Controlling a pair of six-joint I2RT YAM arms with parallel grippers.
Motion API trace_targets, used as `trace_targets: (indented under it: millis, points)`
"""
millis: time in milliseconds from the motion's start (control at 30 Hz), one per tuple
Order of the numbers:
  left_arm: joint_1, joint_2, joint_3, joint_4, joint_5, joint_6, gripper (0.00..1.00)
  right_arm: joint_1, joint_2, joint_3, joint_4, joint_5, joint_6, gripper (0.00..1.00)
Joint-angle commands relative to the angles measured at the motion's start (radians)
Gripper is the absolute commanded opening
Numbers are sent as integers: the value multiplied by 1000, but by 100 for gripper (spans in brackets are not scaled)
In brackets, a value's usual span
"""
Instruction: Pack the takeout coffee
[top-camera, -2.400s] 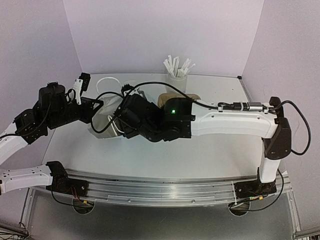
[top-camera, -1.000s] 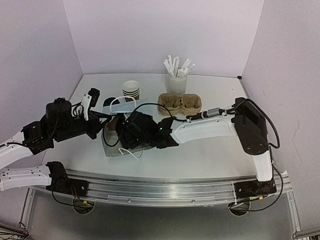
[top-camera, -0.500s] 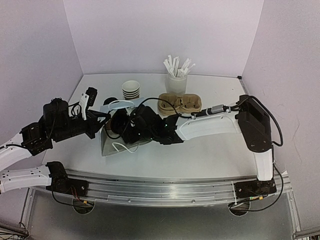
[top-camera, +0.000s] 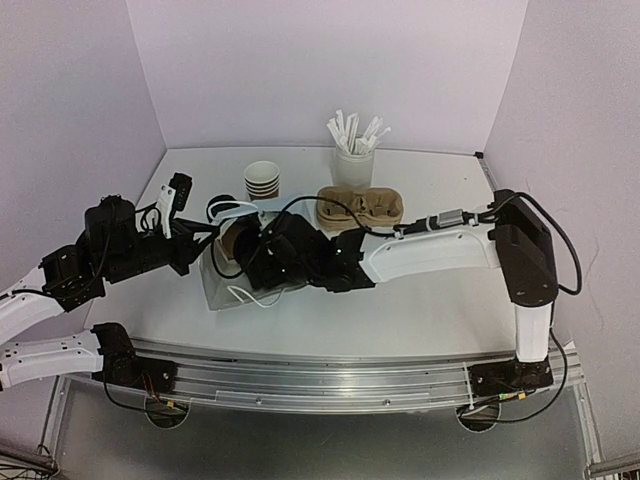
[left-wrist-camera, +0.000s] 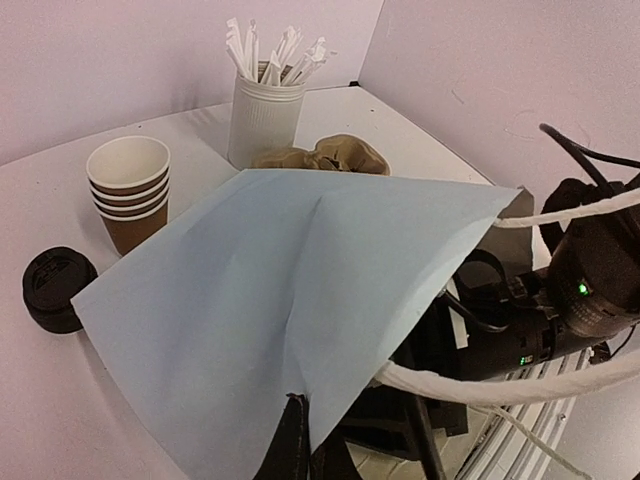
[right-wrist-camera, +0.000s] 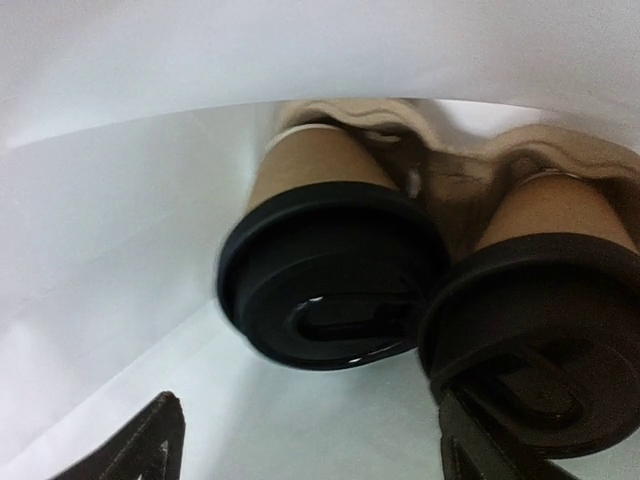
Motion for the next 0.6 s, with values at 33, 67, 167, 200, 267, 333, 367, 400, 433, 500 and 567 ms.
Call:
trace_targets:
  millis: [33,67,167,200,267,333,367,400,433,500,567]
  points:
    - [5,-4,-8,-14,10,-4,0,-7,-147,-14,11,-163,-13,90]
    - [5,-6,-9,-13,10,-3,0,-7,-167,-35,12,-159,-7,91]
    - [4,-6,-9,-12,10,-2,0,-7,-218,-90,21,-136,-3,90]
    - [4,-6,-9,-12,10,-2,0,-7,-233,-104,25,-132,-6,89]
    - [4,-4,-9,-13,11,-2,0,-7,-243,-115,33,-126,-8,89]
    - [5,-2,-9,-11,14,-3,0,-9,-243,-116,40,-122,-8,89]
    - [6,-2,-8,-12,16,-4,0,-11,-244,-120,53,-131,-6,89]
    - [6,-2,-7,-12,16,-3,0,-22,-246,-138,108,-188,1,89]
    - [6,-2,-7,-12,16,-3,0,-33,-249,-154,157,-241,11,88]
    - [6,-4,-10,-11,17,-2,0,-47,-249,-165,187,-276,36,85]
    - [7,-11,-13,-9,19,-3,0,-47,-255,-167,165,-242,48,83]
